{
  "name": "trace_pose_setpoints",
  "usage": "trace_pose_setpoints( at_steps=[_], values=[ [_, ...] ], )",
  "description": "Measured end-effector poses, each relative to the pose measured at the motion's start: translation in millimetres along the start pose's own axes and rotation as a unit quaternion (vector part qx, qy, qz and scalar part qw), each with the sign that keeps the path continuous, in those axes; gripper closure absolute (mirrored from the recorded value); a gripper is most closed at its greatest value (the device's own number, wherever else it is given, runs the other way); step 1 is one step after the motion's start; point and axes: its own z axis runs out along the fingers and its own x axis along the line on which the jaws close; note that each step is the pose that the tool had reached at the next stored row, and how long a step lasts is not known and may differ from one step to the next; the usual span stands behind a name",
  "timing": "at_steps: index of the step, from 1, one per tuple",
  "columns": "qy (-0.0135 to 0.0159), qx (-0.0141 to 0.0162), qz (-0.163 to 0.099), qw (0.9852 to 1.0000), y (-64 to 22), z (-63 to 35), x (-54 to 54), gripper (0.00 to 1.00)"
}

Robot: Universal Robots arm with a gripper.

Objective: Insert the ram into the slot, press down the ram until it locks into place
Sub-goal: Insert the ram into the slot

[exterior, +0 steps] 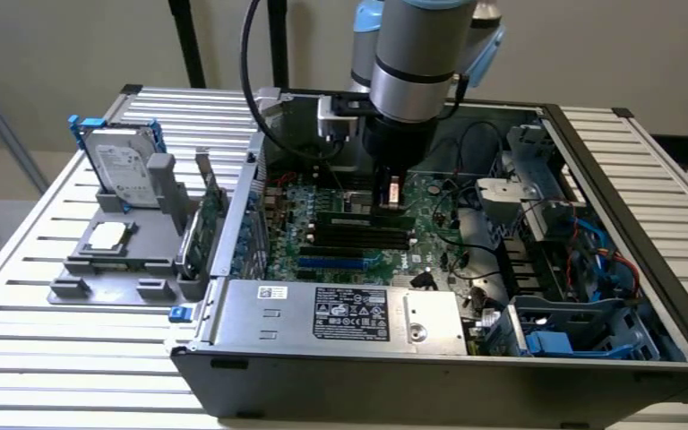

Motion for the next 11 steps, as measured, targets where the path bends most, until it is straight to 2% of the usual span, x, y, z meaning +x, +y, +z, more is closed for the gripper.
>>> trace_pose_setpoints(
  at_steps=[8, 11],
  values=[
    [0.0000, -0.0003, 0.000, 1.0000, 0.1, 14.2, -2.3, 0.87],
    [0.0002, -0.0007, 0.000, 1.0000, 0.1, 16.8, -4.2, 0.87]
  ],
)
